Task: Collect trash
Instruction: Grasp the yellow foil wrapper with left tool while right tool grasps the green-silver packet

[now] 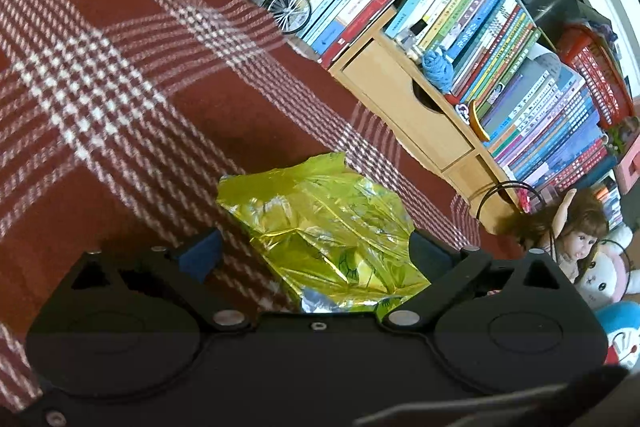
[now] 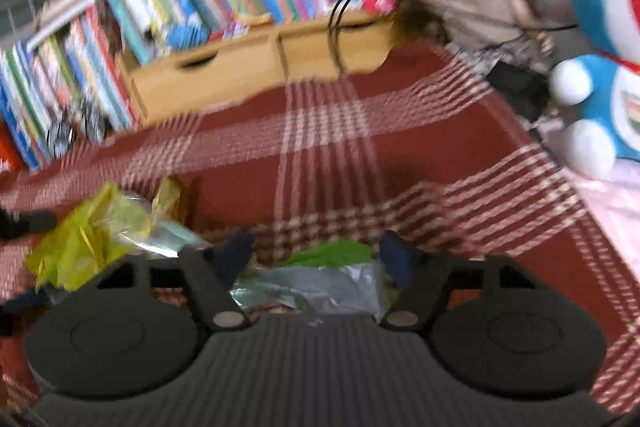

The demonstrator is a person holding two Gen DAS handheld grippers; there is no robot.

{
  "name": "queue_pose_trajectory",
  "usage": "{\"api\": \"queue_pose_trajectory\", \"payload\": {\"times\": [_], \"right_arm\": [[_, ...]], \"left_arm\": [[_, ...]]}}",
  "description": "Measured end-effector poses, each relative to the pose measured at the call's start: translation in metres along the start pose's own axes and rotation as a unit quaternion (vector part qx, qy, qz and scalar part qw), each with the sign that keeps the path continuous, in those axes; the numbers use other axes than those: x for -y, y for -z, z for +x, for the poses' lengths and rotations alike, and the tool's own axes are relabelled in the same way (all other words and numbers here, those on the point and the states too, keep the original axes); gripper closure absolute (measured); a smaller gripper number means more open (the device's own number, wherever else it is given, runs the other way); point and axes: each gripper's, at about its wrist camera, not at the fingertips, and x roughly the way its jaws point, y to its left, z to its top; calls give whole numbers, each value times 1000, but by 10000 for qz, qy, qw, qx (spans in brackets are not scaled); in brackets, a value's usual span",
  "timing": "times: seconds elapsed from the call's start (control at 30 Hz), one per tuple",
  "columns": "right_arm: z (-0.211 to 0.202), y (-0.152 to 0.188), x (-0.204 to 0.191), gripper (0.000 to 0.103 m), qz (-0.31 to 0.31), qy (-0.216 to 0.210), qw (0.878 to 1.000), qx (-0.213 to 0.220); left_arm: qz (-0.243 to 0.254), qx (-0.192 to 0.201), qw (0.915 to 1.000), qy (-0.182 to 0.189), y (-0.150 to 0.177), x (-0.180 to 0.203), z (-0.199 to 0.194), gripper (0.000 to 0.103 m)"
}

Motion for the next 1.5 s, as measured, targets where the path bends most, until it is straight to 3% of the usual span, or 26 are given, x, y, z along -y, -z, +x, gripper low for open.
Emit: {"api": "queue_pose_trajectory", "payload": {"times": [0.07, 0.1, 0.23, 0.27, 0.3, 0.33, 0.47, 0.7, 0.9, 1.2, 1.5], "right_arm": [[5, 5, -7, 42, -182, -139, 9996, -188], [6, 9, -11, 42, -310, -168, 9991, -227], [1, 21, -28, 42, -860, -152, 9961, -156], [0, 21, -29, 42, -879, -204, 9958, -167], [-2, 22, -30, 42, -889, -265, 9955, -185], [-4, 23, -32, 42, -918, -310, 9951, -195], [-15, 30, -34, 42, -1061, -496, 9928, -245], [-43, 53, -37, 42, -1391, -810, 9865, -290], [-65, 66, -35, 30, -1441, -971, 9845, -244], [-97, 66, -28, 13, -1046, -1159, 9877, -9], [-128, 57, -10, 11, -88, -738, 9972, -54]], "left_arm": [[98, 25, 9999, -41, 2, 4, 2, 5], [141, 19, 9999, -24, 3, 6, 1, 10], [250, -121, 9996, 46, 9, 7, 0, 47], [329, -103, 9994, -2, 10, 8, -1, 50], [414, -132, 9990, -104, 12, 8, -2, 71], [464, -210, 9985, -217, 12, 8, -3, 71], [306, -292, 9991, -34, 13, -3, -16, 74], [505, -275, 9983, 40, 20, -21, -54, 75], [628, -197, 9978, 93, 25, -34, -95, 77], [1185, 349, 9916, 378, 26, -30, -165, 80], [1608, 851, 9827, 356, 36, -31, -210, 80]]}}
